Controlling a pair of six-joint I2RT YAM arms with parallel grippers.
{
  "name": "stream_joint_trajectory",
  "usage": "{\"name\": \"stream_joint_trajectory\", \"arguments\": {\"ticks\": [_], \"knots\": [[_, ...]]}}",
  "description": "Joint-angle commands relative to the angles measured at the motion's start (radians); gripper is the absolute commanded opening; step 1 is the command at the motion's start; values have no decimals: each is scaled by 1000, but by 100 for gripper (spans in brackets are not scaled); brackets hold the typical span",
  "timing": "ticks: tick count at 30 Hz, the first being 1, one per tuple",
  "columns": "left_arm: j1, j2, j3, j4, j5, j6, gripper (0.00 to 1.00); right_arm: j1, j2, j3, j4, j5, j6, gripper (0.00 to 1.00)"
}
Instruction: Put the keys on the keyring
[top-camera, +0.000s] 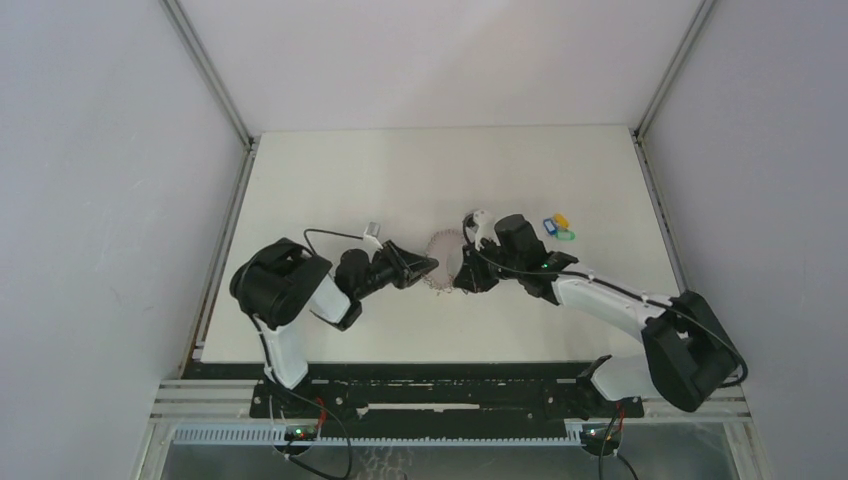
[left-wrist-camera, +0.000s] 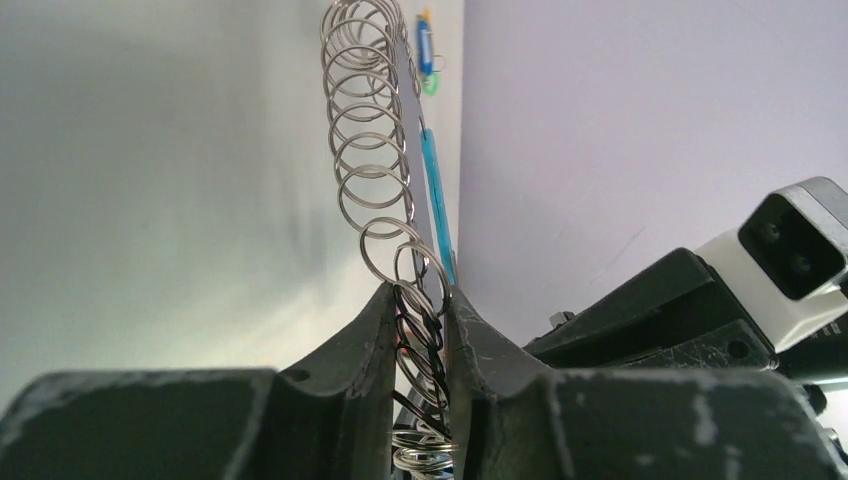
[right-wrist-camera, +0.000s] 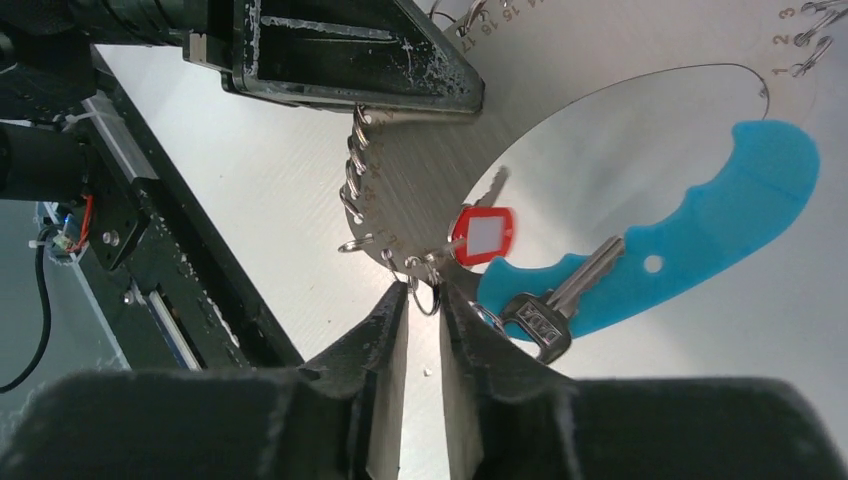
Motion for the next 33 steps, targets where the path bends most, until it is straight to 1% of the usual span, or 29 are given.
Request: {"name": "stream_joint_trajectory", "arguments": {"ticks": [1,4,6,8,9,10,13,14,16,18,20,21,24,29,33], "knots": [[6,-129,-18,55,2,108,3,-17,-131,-23,11,32,23,24],[12,-220,-14,-7,19,187,1,-56,-210,-51,15,18,39,36],[14,-302,1,-106,27,273,1,-93,-262,-72,29,-1,54,45],[13,-423,30,-275,23,388,1,-133,-308,-106,57,-19,70,54],[11,-478,52,-405,15,453,1,-154,-327,-126,77,-33,84,57],[9,-540,78,-520,-2,556,1,-181,-343,-146,106,-52,99,60],[-25,-709,179,-870,-123,811,0,-264,-379,-213,221,-132,165,66],[-45,-749,214,-951,-183,882,0,-284,-387,-235,262,-153,190,68],[-99,-811,275,-1082,-305,1001,0,-310,-395,-261,341,-188,228,70],[-150,-853,320,-1162,-392,1097,0,-311,-395,-270,385,-203,232,72],[-204,-887,346,-1197,-447,1183,0,-310,-383,-272,421,-225,233,73],[-217,-900,346,-1192,-454,1202,0,-309,-376,-276,450,-238,242,73],[-206,-929,317,-1117,-445,1142,0,-294,-364,-301,562,-264,293,73],[-200,-978,277,-1049,-453,1109,0,-264,-365,-329,684,-249,352,76],[-182,-1001,249,-978,-395,1046,0,-225,-332,-330,756,-222,387,77]]}}
